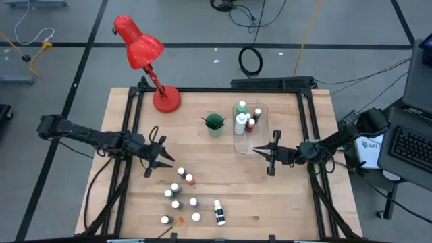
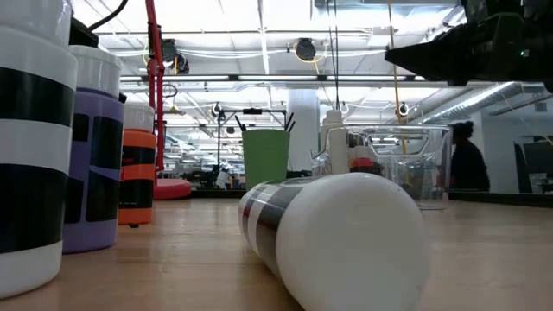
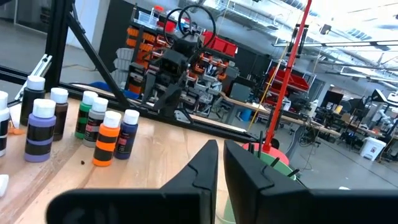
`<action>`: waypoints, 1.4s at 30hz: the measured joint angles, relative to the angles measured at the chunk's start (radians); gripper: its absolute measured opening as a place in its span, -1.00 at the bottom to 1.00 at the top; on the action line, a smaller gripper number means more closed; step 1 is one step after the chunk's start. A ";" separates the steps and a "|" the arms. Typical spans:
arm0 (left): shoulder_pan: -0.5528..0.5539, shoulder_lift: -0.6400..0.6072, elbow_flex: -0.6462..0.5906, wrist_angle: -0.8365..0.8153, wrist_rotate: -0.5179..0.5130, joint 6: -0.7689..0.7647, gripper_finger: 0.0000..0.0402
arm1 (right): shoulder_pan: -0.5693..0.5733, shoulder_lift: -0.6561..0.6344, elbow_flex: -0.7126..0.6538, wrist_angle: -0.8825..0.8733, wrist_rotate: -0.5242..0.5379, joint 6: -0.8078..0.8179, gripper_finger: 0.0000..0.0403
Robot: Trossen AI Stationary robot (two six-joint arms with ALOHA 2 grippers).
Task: Pick & Place Paint Supplies
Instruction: Put the blue paint bottle into the transparent bin
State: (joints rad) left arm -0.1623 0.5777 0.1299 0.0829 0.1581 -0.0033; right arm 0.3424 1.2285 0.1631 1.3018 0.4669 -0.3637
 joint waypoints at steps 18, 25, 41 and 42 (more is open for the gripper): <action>-0.136 0.201 0.000 0.170 -0.186 -0.157 0.36 | 0.000 0.000 0.000 -0.019 -0.027 0.037 -0.88; -0.208 0.320 0.025 0.231 -0.242 -0.183 0.36 | 0.000 0.000 0.000 -0.019 -0.027 0.037 -0.88; -0.233 0.505 0.124 0.228 -0.317 -0.169 0.36 | 0.000 0.000 0.000 -0.020 -0.027 0.048 -0.88; -0.233 0.505 0.124 0.227 -0.316 -0.160 0.36 | 0.000 0.000 0.000 -0.020 -0.027 0.048 -0.88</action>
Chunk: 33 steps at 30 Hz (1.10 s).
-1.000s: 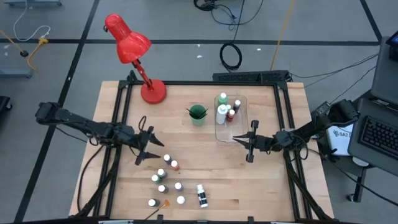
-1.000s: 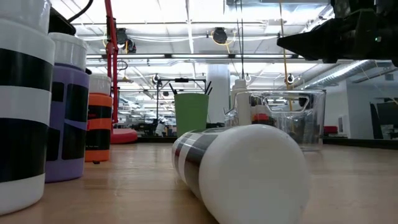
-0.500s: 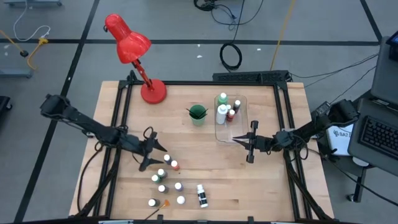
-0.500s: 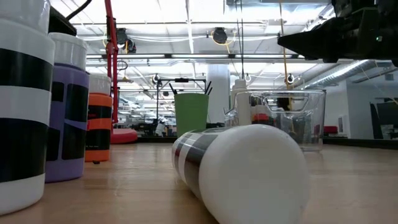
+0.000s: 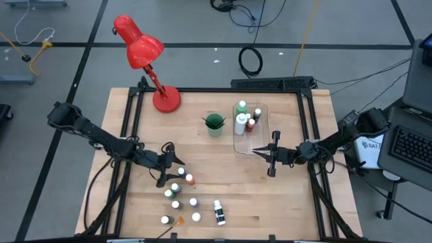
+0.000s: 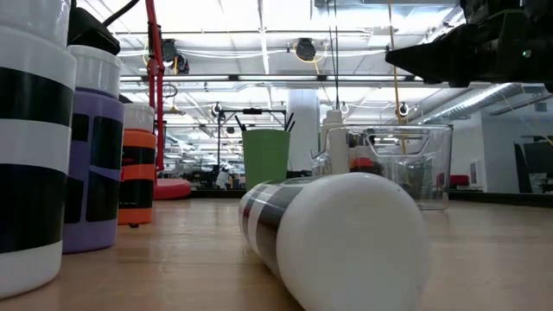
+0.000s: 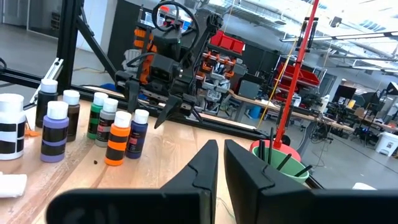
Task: Pick & Place Paint Supplies
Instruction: Put the blue paint bottle into the transparent bin
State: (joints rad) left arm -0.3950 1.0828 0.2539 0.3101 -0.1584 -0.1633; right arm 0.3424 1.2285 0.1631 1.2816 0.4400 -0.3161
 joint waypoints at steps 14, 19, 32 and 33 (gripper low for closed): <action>0.001 0.000 0.001 0.029 0.000 0.002 -0.40 | 0.000 0.000 0.000 -0.005 0.000 -0.002 -0.88; 0.001 -0.002 0.002 0.016 0.000 0.000 -0.51 | 0.000 0.000 0.000 -0.004 0.000 0.005 -0.88; 0.090 -0.002 0.391 -0.333 -0.209 0.124 -0.51 | 0.000 0.000 0.000 -0.013 0.000 -0.038 -0.88; 0.106 0.019 0.445 -0.337 -0.197 0.153 -0.51 | 0.000 0.000 0.000 -0.013 0.000 -0.037 -0.88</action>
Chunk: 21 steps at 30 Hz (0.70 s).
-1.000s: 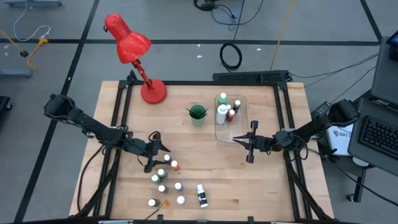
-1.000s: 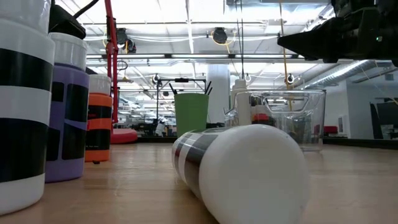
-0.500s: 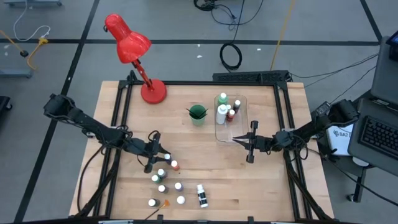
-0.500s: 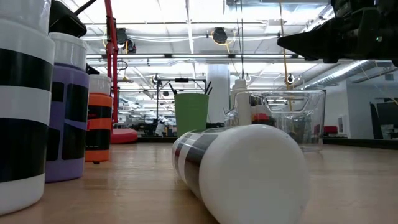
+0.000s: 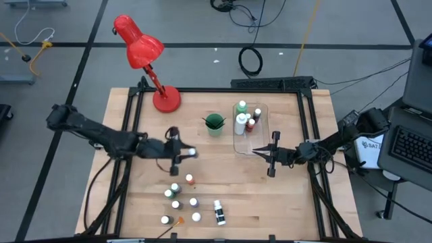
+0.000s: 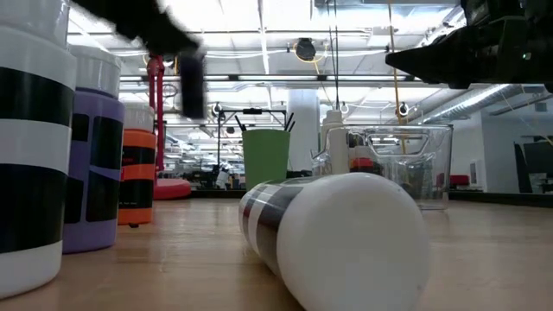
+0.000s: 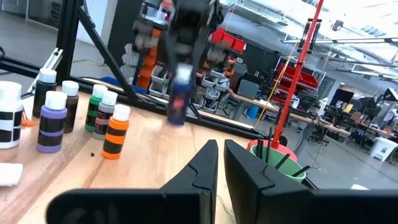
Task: Pick & Place Paint Supplies
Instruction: Put the blue paint bottle into the transparent bin
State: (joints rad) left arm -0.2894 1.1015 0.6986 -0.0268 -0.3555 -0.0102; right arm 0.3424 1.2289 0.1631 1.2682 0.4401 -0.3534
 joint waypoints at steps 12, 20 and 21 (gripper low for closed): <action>0.237 0.512 0.551 0.088 0.322 0.211 -0.51 | 0.108 -0.285 -0.002 -0.330 0.016 0.031 -0.88; 0.335 0.850 0.881 0.135 0.361 0.208 -0.51 | 0.321 -0.431 -0.018 -0.362 -0.110 -0.018 -0.89; 0.338 0.886 0.909 0.141 0.362 0.209 -0.51 | 0.346 -0.438 -0.018 -0.361 -0.110 -0.033 -0.90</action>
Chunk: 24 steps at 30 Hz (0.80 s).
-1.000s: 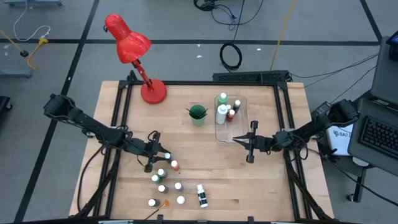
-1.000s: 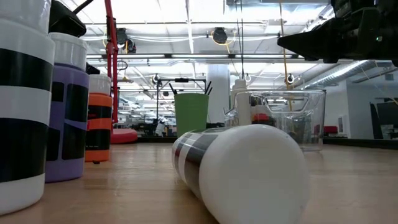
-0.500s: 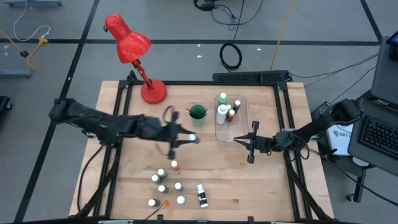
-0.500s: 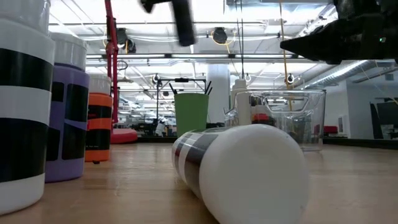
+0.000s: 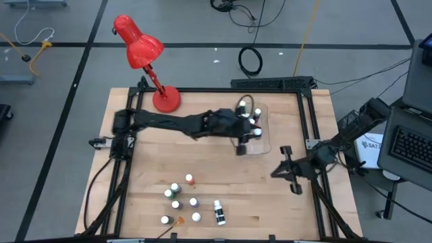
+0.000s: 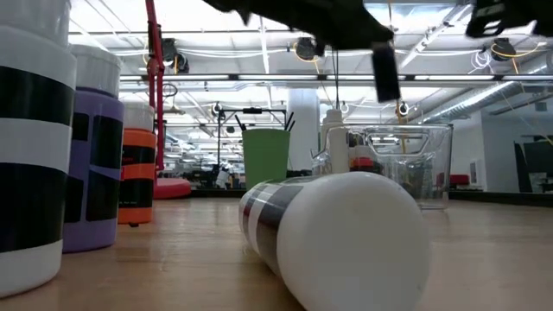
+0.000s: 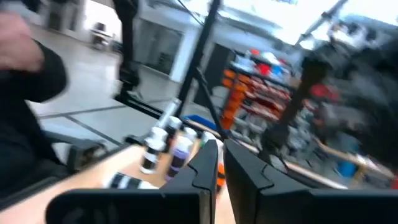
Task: Pick & Place Paint Supplies
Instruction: Put the blue paint bottle into the transparent bin
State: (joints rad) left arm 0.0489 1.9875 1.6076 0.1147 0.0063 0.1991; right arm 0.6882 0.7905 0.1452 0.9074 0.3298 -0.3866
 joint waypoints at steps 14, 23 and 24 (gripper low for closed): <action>0.089 0.236 0.102 0.121 -0.111 -0.115 -0.51 | 0.122 -0.013 0.000 0.031 0.013 -0.123 -0.92; 0.117 0.281 0.104 0.188 -0.112 -0.158 -0.51 | 0.121 -0.012 0.000 0.035 0.016 -0.131 -0.92; 0.119 0.281 0.104 0.181 -0.111 -0.165 -0.51 | 0.120 -0.012 0.000 0.034 0.017 -0.131 -0.92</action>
State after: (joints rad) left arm 0.1675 2.2686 1.7119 0.2960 -0.1051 0.0345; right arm 0.8087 0.7784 0.1452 0.9417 0.3470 -0.5180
